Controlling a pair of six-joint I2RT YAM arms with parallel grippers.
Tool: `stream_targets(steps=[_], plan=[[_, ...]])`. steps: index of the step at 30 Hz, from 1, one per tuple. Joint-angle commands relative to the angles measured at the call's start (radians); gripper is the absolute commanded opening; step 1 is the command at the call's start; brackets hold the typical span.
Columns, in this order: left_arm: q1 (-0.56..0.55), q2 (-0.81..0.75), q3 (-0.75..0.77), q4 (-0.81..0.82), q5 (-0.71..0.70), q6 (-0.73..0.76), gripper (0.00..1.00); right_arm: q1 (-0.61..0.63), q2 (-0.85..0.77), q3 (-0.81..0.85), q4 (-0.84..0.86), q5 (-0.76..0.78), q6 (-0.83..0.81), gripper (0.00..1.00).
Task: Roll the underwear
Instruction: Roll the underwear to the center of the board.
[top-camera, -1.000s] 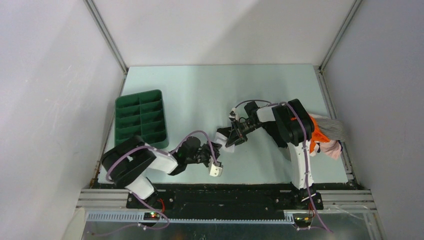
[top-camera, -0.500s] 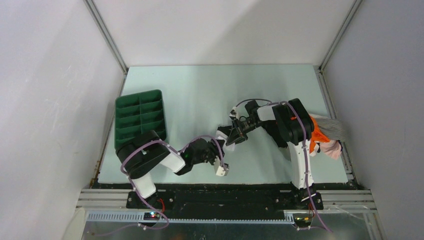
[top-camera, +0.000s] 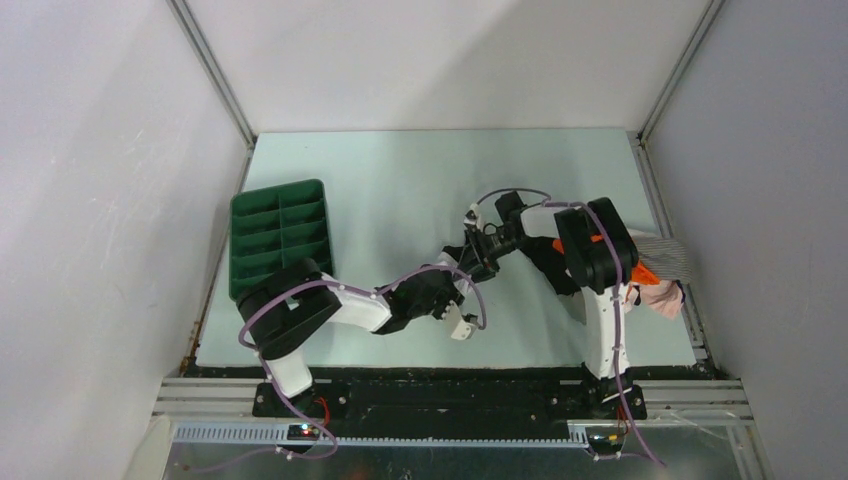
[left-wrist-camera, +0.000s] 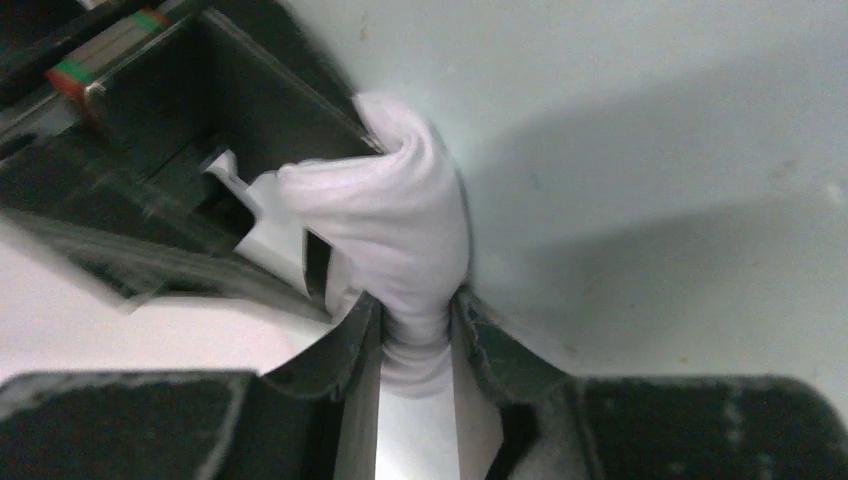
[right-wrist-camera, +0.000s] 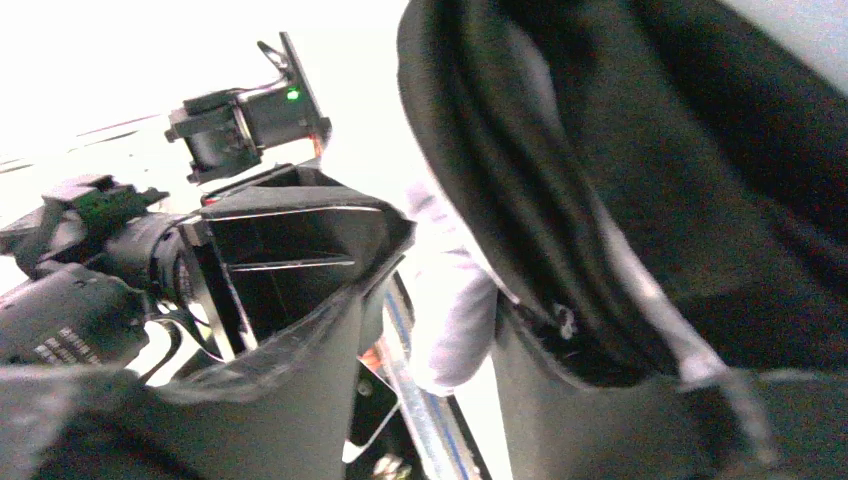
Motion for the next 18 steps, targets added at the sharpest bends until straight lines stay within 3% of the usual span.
stream_targets(steps=[1,4,8,12,15,18], plan=[[0.001,0.056,0.022,-0.389,-0.065,-0.105,0.00,-0.021,-0.150,-0.030,-0.083,0.313,-0.109,0.62],[-0.011,0.037,0.035,-0.467,-0.036,-0.118,0.00,-0.079,-0.323,-0.026,-0.101,0.344,-0.217,0.83],[-0.023,0.022,0.064,-0.543,-0.019,-0.159,0.00,-0.195,-0.625,-0.117,0.045,0.421,-0.294,0.90],[-0.034,0.050,0.131,-0.627,-0.001,-0.220,0.00,-0.241,-0.952,-0.292,0.236,0.608,-0.348,0.99],[-0.020,0.098,0.317,-0.933,0.165,-0.306,0.00,-0.244,-1.140,-0.354,0.207,0.617,-0.367,0.99],[-0.010,0.218,0.528,-1.174,0.395,-0.497,0.00,-0.233,-1.288,-0.395,0.120,0.611,-0.399,0.99]])
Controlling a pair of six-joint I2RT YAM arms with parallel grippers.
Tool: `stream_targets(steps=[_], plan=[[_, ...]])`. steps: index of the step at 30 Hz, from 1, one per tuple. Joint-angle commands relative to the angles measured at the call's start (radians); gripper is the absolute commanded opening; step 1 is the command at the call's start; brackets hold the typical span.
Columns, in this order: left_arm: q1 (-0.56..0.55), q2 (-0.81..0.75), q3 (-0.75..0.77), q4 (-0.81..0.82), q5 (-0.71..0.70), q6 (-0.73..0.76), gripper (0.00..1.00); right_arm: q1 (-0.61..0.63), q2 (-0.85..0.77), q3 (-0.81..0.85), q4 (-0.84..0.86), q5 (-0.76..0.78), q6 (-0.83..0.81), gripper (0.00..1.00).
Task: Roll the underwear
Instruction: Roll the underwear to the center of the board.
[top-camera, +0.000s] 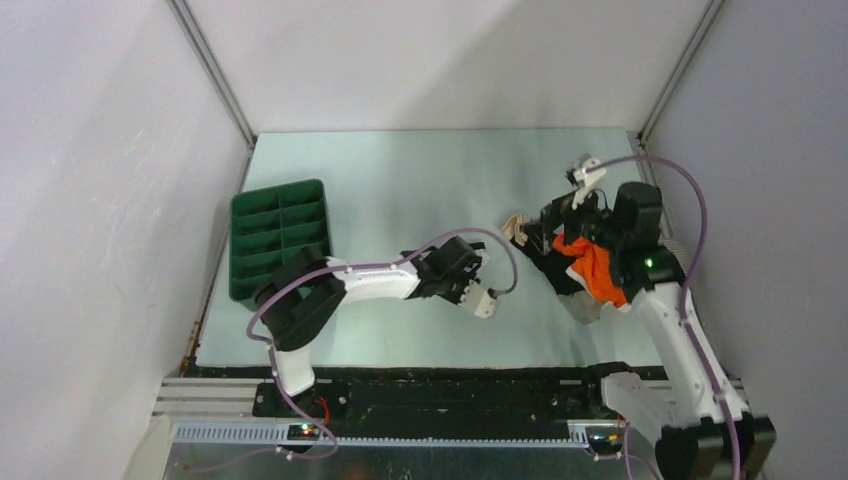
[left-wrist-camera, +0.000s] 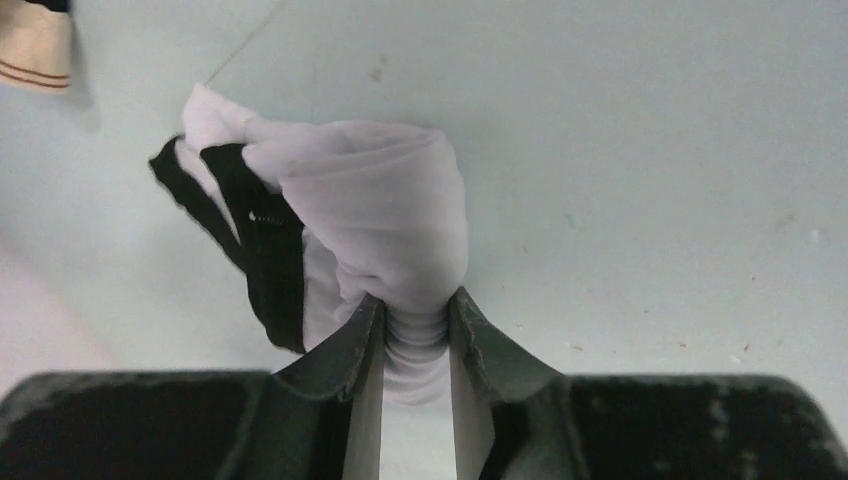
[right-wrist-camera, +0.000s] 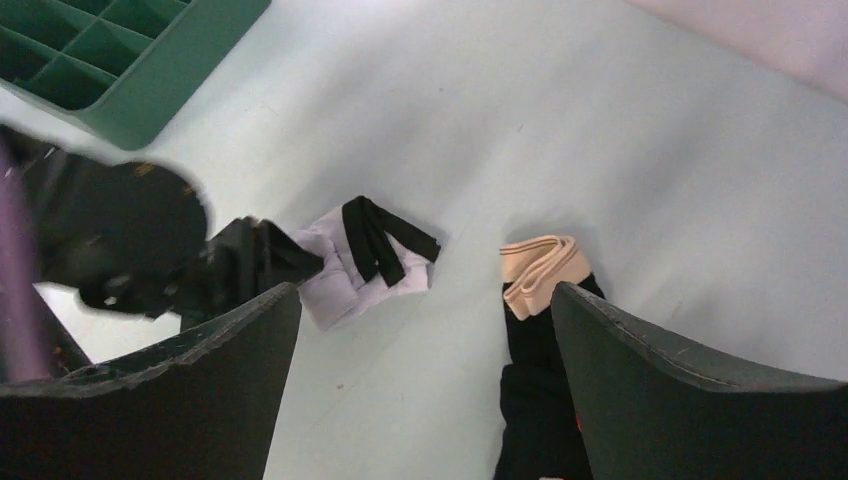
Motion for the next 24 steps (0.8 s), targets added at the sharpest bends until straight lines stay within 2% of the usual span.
stream_targets(steps=[1,4,8,10,13,17,23,24], plan=[[0.004,0.178,0.179,-0.570,0.410,-0.300,0.00,0.021,-0.147,-0.094,-0.090,0.068,-0.116,0.99],[0.020,0.199,0.192,-0.527,0.490,-0.385,0.00,0.061,-0.328,-0.174,-0.147,0.090,-0.245,0.99],[0.115,0.297,0.320,-0.641,0.624,-0.467,0.00,0.126,-0.512,-0.282,-0.289,0.042,-0.496,0.96],[0.158,0.330,0.371,-0.695,0.704,-0.499,0.00,0.159,-0.561,-0.327,-0.339,-0.008,-0.599,0.92],[0.193,0.357,0.418,-0.747,0.794,-0.513,0.00,0.232,-0.553,-0.394,-0.360,-0.044,-0.735,0.89],[0.219,0.422,0.493,-0.858,0.882,-0.510,0.00,0.477,-0.386,-0.484,-0.114,0.167,-0.719,0.83],[0.243,0.468,0.522,-0.903,0.936,-0.491,0.00,0.624,-0.051,-0.499,0.329,0.249,-0.693,0.81],[0.250,0.477,0.526,-0.915,0.943,-0.483,0.00,0.629,-0.025,-0.500,0.360,0.244,-0.691,0.81]])
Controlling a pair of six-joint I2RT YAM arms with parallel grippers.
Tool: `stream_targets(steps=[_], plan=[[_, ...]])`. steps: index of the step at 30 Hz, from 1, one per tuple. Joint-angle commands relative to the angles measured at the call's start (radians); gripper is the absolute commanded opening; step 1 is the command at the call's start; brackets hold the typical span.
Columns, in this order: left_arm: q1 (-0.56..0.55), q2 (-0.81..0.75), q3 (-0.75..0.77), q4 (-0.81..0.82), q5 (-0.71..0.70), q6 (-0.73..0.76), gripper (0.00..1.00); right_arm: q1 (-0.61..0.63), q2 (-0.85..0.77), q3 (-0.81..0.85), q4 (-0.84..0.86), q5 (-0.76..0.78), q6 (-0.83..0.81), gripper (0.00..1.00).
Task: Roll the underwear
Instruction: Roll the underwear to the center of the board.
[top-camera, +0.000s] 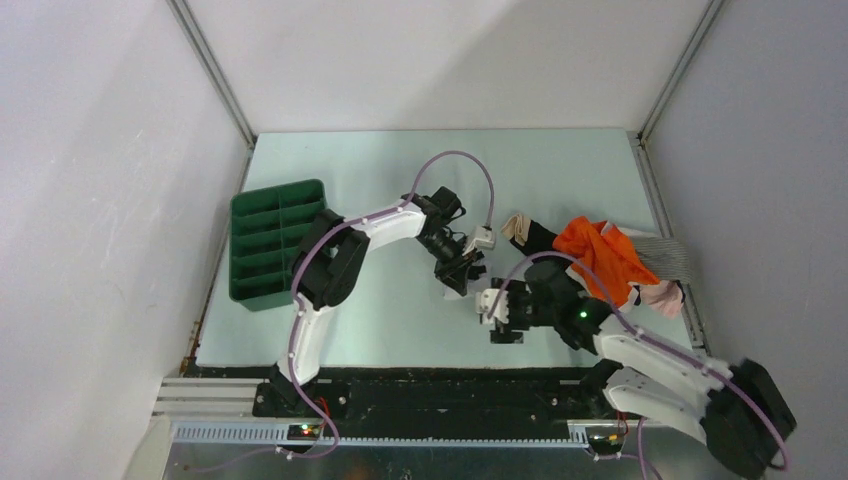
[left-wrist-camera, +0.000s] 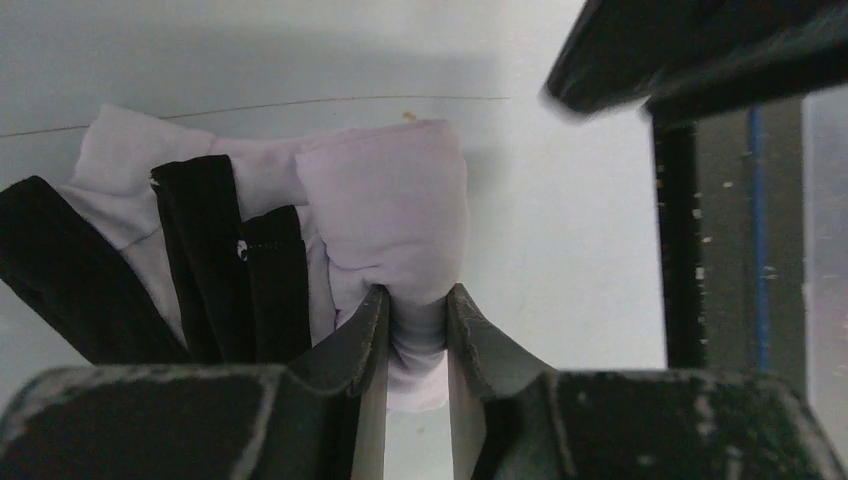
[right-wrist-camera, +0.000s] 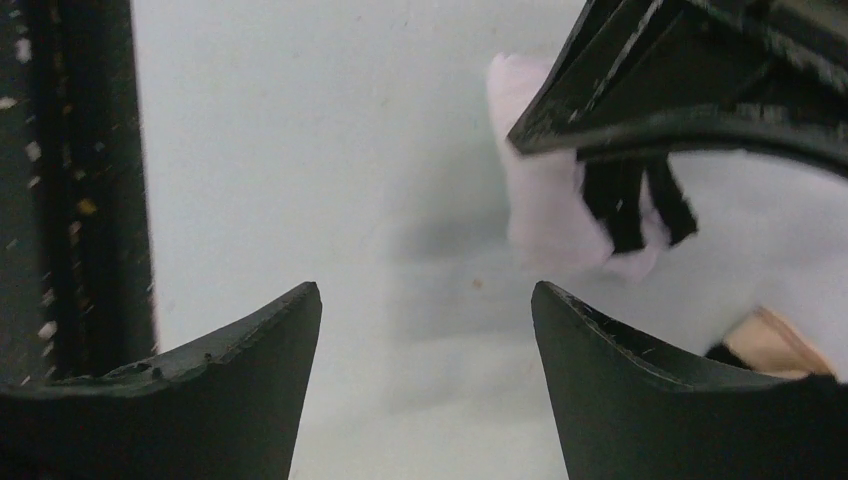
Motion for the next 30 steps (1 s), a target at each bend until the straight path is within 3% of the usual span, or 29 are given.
stream_targets(steps=[1,12,21,30], plan=[[-0.022,0.123,-0.050,-0.289,0.078,-0.021,0.00,0.062,0.160,0.009,0.397,0.071,-0.017,0.81],[0.006,0.141,-0.035,-0.347,0.087,0.019,0.00,0.089,0.382,0.092,0.417,0.074,-0.053,0.75],[0.023,0.154,0.001,-0.370,0.085,0.002,0.00,0.119,0.479,0.181,0.292,0.022,0.030,0.59],[0.033,0.153,0.004,-0.382,0.091,-0.008,0.00,0.150,0.585,0.306,0.142,-0.019,0.086,0.53]])
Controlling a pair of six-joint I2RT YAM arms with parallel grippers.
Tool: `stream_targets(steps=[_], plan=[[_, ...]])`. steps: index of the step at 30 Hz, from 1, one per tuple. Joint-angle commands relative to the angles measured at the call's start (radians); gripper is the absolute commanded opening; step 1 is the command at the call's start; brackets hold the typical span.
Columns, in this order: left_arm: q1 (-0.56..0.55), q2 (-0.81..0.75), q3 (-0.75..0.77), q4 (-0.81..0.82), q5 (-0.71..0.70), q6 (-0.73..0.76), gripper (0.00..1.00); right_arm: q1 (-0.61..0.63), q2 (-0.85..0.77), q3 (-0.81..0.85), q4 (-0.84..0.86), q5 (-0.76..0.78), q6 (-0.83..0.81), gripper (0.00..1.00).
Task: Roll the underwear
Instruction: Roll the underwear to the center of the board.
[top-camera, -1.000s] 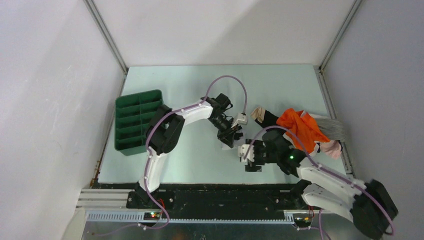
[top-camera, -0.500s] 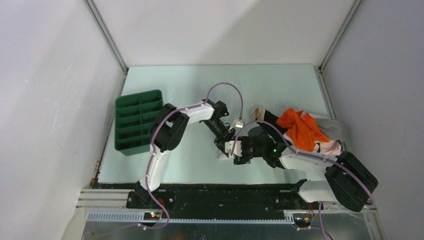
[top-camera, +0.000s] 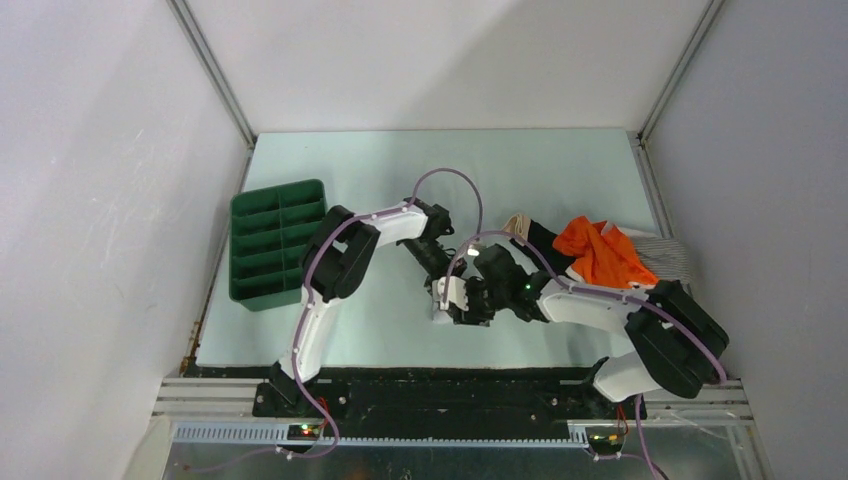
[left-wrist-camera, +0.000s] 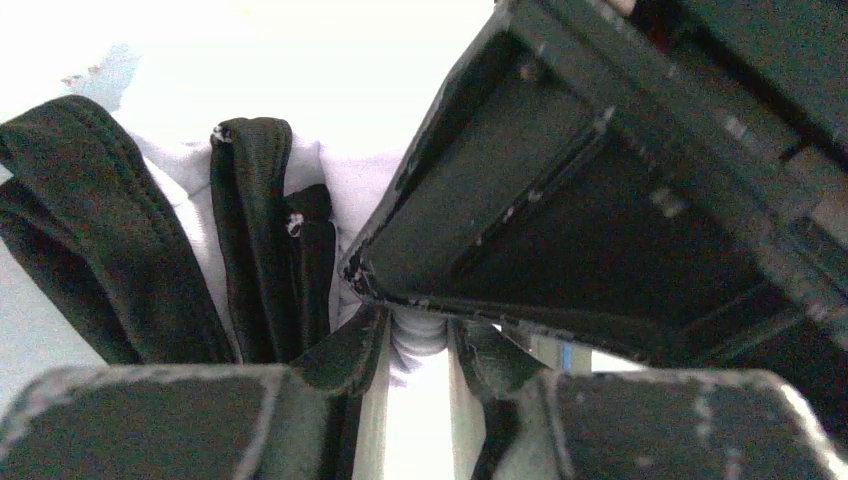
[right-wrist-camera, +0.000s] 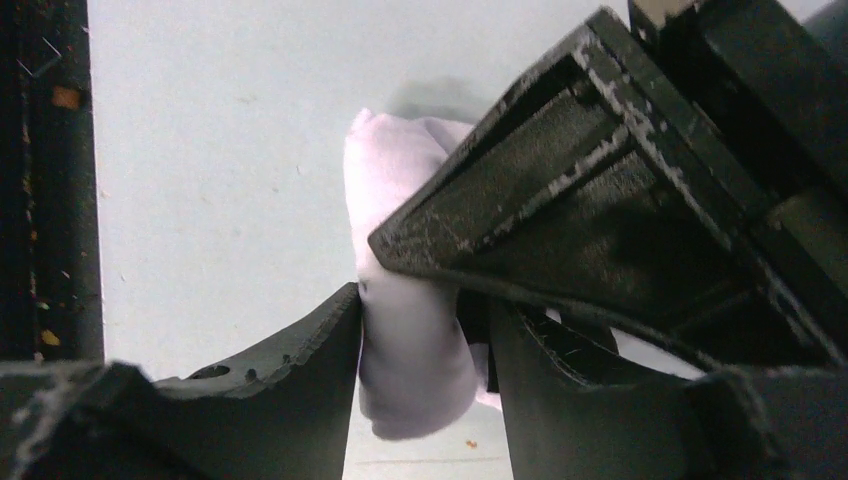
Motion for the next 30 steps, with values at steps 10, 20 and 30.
stream_targets(steps=[10,20,30], plan=[[0.027,0.041,-0.028,-0.052,-0.104,-0.022,0.00,0.061,0.147,0.195,-0.188,-0.005,0.140,0.26],[0.202,-0.354,-0.444,0.902,-0.196,-0.876,0.57,-0.022,0.161,0.138,-0.117,-0.141,0.614,0.00],[0.181,-0.749,-0.705,1.151,-0.455,-0.870,0.56,-0.373,0.325,0.068,0.010,-0.403,0.904,0.00]])
